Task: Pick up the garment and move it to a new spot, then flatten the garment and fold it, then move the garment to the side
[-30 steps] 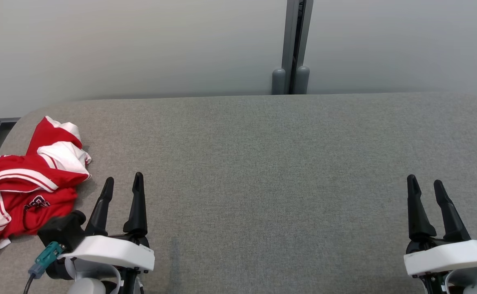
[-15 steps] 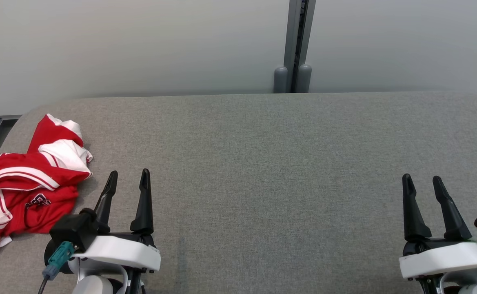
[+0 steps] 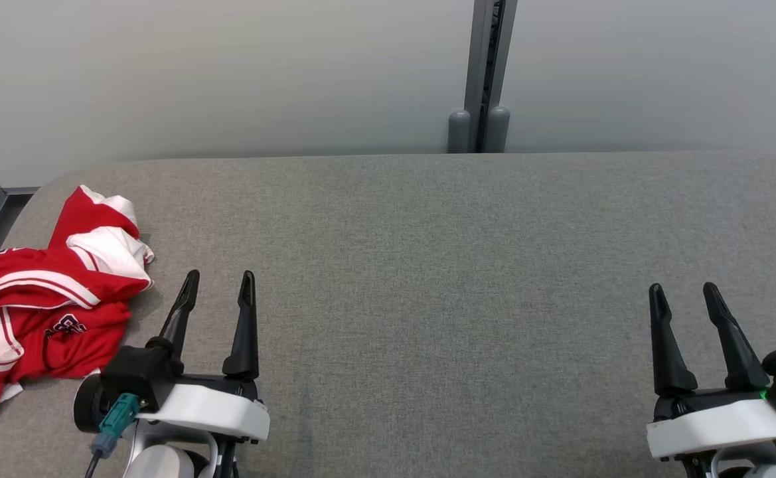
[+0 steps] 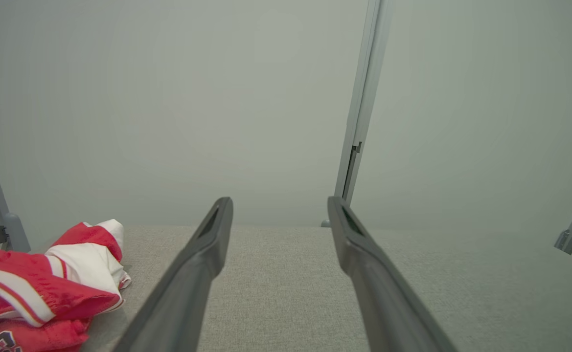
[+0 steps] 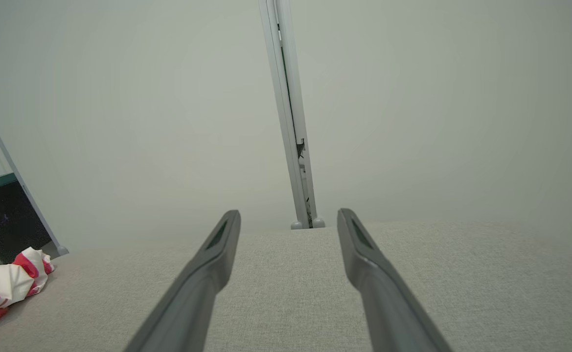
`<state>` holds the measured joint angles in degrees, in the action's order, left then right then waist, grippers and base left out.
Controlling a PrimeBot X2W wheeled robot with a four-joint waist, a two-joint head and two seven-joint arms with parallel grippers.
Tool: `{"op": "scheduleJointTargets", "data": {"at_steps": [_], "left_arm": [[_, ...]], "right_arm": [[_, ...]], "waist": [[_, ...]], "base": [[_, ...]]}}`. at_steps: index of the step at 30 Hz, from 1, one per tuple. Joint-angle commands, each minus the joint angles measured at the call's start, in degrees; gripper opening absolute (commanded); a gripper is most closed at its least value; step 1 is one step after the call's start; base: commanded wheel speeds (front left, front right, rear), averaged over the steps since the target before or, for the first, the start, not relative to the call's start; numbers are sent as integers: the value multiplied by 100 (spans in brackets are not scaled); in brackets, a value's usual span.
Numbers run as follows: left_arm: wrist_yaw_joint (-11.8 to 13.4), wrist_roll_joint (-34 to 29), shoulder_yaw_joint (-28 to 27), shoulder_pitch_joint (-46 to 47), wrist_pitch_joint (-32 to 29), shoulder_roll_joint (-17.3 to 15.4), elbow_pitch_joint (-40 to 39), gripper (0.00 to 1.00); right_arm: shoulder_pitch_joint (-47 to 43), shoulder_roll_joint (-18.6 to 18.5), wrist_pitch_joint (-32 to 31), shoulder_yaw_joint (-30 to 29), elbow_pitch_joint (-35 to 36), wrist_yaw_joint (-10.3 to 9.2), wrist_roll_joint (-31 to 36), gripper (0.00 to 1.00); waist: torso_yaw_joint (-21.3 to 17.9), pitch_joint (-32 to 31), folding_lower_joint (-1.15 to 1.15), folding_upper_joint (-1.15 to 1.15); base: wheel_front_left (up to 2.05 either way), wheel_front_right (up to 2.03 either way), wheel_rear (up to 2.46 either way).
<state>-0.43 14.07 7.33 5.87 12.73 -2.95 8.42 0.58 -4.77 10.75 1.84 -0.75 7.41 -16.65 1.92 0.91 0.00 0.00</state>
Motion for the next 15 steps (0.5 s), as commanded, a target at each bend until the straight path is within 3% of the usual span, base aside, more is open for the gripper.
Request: {"op": "scheduleJointTargets", "data": {"at_steps": [1, 15], "left_arm": [[28, -127, 9, 92, 53, -29, -38, 100], [63, -651, 81, 93, 196, -24, -59, 100]], "right_arm": [[-39, -52, 72, -14, 68, 12, 140, 100], [-94, -49, 175, 32, 168, 13, 596, 100]], "waist": [[1, -5, 0, 0], [28, -3, 0, 0]], "base": [[0, 0, 0], [0, 0, 0]]}}
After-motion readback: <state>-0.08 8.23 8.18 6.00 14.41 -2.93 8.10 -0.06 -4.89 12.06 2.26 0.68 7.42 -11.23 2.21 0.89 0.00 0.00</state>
